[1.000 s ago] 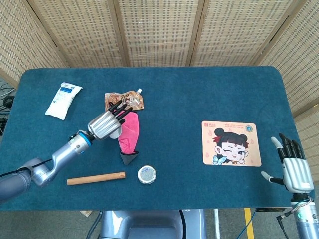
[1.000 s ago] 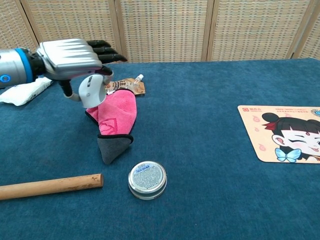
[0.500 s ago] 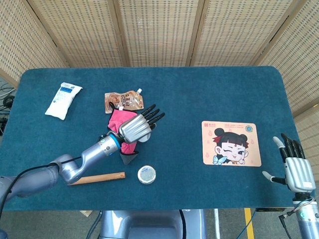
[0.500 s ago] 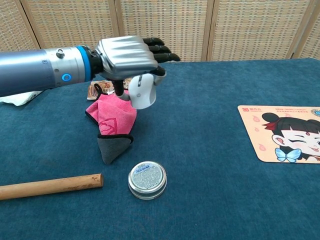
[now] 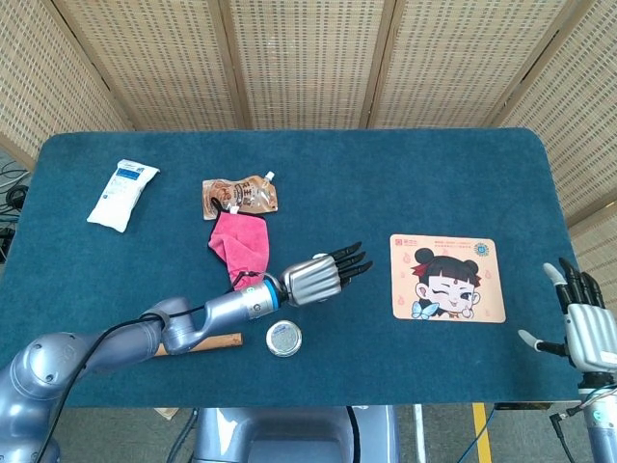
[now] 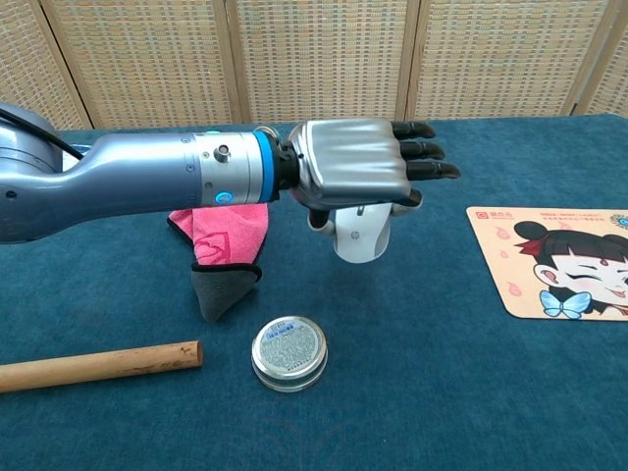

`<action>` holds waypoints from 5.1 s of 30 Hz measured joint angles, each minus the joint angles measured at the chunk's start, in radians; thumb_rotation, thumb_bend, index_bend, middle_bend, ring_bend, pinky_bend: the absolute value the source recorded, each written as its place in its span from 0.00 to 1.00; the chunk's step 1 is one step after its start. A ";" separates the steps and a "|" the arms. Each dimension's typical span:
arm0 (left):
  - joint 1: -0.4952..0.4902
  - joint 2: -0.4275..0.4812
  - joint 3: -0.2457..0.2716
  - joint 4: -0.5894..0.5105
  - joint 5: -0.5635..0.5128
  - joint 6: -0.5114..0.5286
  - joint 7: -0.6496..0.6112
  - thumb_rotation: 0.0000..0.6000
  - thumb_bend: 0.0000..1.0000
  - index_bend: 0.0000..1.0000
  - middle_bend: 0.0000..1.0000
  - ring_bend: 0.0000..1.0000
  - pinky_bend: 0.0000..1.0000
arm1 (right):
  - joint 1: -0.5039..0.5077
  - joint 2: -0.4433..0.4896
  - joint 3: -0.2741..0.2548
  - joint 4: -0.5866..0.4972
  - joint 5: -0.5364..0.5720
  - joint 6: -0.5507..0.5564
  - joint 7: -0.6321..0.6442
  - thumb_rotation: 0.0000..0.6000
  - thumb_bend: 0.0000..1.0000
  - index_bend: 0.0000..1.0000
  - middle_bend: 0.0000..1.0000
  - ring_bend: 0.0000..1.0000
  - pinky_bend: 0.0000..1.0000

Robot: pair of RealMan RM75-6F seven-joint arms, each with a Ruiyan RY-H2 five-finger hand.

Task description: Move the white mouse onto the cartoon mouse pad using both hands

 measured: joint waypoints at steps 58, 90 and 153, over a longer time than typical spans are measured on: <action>0.019 -0.133 0.076 0.263 -0.018 0.285 -0.130 1.00 0.12 0.06 0.00 0.00 0.00 | -0.008 -0.015 0.008 0.034 0.002 0.001 0.017 1.00 0.00 0.00 0.00 0.00 0.00; 0.990 0.449 0.237 -0.515 -0.408 0.814 -0.216 1.00 0.08 0.05 0.00 0.00 0.00 | 0.028 -0.109 -0.029 0.028 -0.139 0.065 -0.205 1.00 0.00 0.11 0.00 0.00 0.00; 1.071 0.441 0.111 -0.428 -0.318 0.654 -0.283 1.00 0.08 0.05 0.00 0.00 0.00 | 0.598 -0.421 0.023 0.094 0.004 -0.536 -0.754 1.00 0.00 0.27 0.02 0.00 0.00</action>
